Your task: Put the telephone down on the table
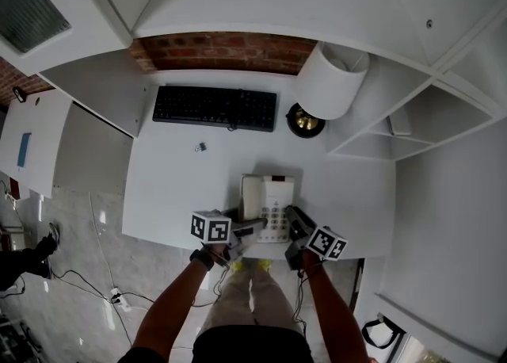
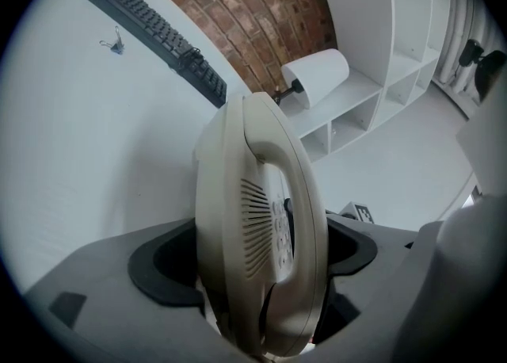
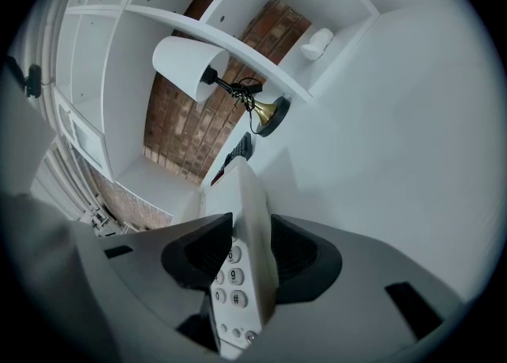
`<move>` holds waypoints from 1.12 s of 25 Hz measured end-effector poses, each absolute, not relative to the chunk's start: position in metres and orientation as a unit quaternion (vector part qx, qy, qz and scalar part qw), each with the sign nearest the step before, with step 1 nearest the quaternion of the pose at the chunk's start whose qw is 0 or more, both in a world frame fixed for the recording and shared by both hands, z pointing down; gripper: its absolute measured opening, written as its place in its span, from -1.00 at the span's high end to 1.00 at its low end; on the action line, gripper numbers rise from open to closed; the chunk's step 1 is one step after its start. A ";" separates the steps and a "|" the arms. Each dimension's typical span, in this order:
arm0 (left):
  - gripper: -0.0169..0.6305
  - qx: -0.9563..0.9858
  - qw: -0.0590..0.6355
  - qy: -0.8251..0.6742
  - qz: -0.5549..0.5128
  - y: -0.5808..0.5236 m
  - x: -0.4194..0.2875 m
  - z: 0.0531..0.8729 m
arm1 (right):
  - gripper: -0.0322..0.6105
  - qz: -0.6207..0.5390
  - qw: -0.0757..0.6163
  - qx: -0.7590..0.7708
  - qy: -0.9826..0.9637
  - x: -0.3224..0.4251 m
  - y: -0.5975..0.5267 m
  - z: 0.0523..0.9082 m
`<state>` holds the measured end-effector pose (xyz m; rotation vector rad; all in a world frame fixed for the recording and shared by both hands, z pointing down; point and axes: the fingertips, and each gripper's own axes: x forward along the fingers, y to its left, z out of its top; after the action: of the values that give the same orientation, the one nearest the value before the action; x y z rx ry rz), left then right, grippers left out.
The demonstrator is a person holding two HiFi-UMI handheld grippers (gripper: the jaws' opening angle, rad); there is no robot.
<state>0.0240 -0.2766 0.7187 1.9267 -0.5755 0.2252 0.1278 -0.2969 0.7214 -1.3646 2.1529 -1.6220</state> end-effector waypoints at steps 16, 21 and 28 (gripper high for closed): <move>-0.46 0.826 0.406 -0.318 0.228 -0.282 0.004 0.726 | 0.45 -0.519 0.052 -0.463 0.717 0.123 -0.295 0.720; -0.52 0.816 0.426 -0.325 0.217 -0.284 -0.002 0.730 | 0.44 -0.517 0.053 -0.474 0.711 0.124 -0.296 0.722; -0.18 0.816 0.399 -0.365 0.205 -0.271 -0.025 0.697 | 0.46 -0.506 0.061 -0.499 0.701 0.147 -0.282 0.691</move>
<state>-0.0249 -0.2710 0.6974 2.0655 -0.9227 0.5187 0.1473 -0.2817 0.6909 -1.5089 2.1207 -1.5314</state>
